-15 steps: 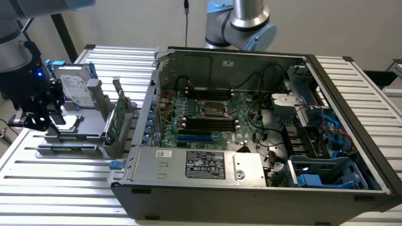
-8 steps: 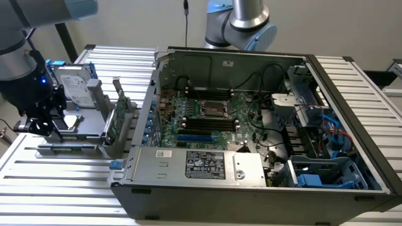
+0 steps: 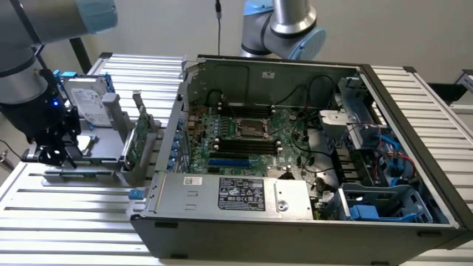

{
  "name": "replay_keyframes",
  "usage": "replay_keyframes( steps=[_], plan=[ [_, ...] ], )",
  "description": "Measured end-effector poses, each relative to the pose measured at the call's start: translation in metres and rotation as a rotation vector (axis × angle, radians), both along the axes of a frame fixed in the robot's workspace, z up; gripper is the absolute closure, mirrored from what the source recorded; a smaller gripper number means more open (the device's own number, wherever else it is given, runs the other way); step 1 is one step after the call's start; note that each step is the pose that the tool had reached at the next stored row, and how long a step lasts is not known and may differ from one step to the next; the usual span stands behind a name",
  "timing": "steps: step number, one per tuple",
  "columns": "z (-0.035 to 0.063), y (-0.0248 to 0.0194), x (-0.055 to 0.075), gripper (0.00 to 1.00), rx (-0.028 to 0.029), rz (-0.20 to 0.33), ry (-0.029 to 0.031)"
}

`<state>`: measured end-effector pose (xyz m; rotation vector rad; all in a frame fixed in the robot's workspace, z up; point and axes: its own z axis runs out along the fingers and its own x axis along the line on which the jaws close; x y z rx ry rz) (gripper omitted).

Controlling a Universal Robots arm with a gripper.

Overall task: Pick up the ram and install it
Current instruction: 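Pick up the ram and move it above insertion slot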

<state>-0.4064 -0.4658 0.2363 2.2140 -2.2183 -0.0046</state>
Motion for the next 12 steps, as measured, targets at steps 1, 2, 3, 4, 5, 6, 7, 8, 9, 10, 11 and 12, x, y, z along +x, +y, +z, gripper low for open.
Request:
replay_keyframes(
  steps=[1, 2, 3, 4, 5, 6, 7, 8, 9, 10, 11, 12],
  plan=[
    [-0.0019, -0.0003, 0.0, 0.64, 0.0, 0.001, 0.0],
    [-0.0037, -0.0007, 0.0, 0.64, 0.0, 0.002, 0.0],
    [-0.0055, -0.0011, 0.0, 0.64, 0.0, 0.002, -0.0001],
    [-0.0073, -0.0017, 0.0, 0.64, -0.0001, 0.003, 0.0],
    [-0.009, -0.0022, 0.0, 0.64, -0.0002, 0.004, 0.0002],
    [-0.0108, -0.0028, 0.0, 0.64, -0.0001, 0.005, 0.0001],
    [-0.0128, -0.0034, 0.0, 0.64, -0.0001, 0.005, 0.0],
    [-0.0146, -0.004, 0.0, 0.64, -0.0001, 0.006, 0.0001],
    [-0.0164, -0.0046, 0.0, 0.64, 0.0, 0.007, 0.0],
    [-0.0182, -0.0052, 0.0, 0.64, 0.0001, 0.008, 0.0001],
    [-0.02, -0.0058, 0.0, 0.64, 0.0004, 0.008, 0.0001],
    [-0.0218, -0.0063, 0.0, 0.64, 0.0011, 0.009, 0.0]
  ],
)
